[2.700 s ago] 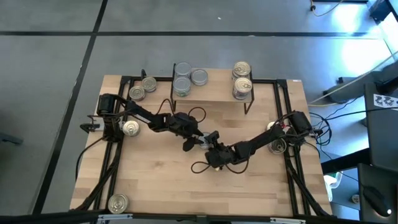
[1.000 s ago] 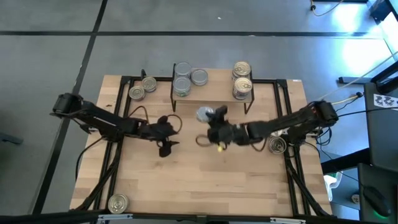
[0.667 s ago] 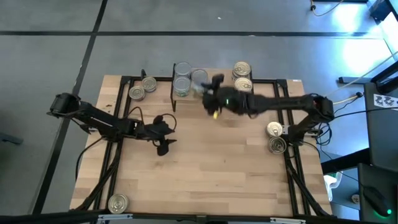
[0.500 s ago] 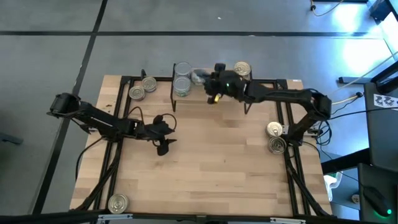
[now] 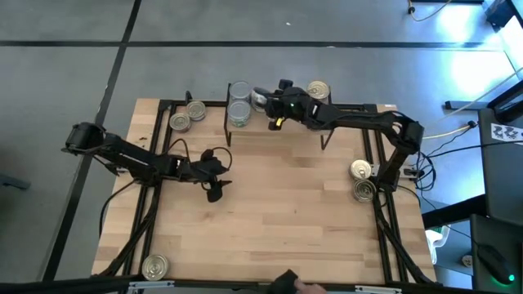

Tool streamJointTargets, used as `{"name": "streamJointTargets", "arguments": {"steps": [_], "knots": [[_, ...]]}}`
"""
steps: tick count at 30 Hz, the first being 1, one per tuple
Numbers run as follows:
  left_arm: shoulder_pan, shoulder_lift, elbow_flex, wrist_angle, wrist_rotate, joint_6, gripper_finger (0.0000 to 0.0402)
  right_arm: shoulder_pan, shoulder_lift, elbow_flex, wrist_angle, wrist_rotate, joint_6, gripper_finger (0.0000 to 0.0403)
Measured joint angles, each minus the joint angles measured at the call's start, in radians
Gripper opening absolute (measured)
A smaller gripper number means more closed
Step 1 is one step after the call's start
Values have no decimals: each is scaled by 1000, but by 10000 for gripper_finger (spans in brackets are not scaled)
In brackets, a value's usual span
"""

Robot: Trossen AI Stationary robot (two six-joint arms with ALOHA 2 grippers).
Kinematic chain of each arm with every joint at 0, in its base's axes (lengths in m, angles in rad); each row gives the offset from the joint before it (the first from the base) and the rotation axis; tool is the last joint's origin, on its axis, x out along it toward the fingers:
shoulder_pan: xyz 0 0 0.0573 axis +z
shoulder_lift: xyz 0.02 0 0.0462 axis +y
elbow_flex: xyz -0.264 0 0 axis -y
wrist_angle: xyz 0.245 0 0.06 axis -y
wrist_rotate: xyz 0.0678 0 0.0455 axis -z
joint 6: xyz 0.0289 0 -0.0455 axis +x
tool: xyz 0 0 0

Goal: Stack canned seafood by type on shelf
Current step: Stack the green white tuna can on top of the other green white tuna can on the shelf, then put the blue pink tuna can on the shelf

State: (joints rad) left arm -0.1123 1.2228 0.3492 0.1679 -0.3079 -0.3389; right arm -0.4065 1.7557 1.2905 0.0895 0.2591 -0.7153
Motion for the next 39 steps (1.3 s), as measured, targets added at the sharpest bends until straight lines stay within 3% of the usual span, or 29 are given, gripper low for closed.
{"name": "streamJointTargets", "arguments": {"steps": [7,12,24,33,39], "knots": [[0,0,0,0,0,3,233,0,2,-1,-15,1,12,291],[0,0,0,0,0,4,233,13,2,-1,-28,2,31,351],[0,0,0,0,1,4,233,-2,-2,75,-138,-18,211,364],[0,0,0,-1,1,1,233,-5,-3,85,-147,47,221,364],[-3,0,0,-8,1,-4,233,112,-72,85,-264,45,247,365]]}}
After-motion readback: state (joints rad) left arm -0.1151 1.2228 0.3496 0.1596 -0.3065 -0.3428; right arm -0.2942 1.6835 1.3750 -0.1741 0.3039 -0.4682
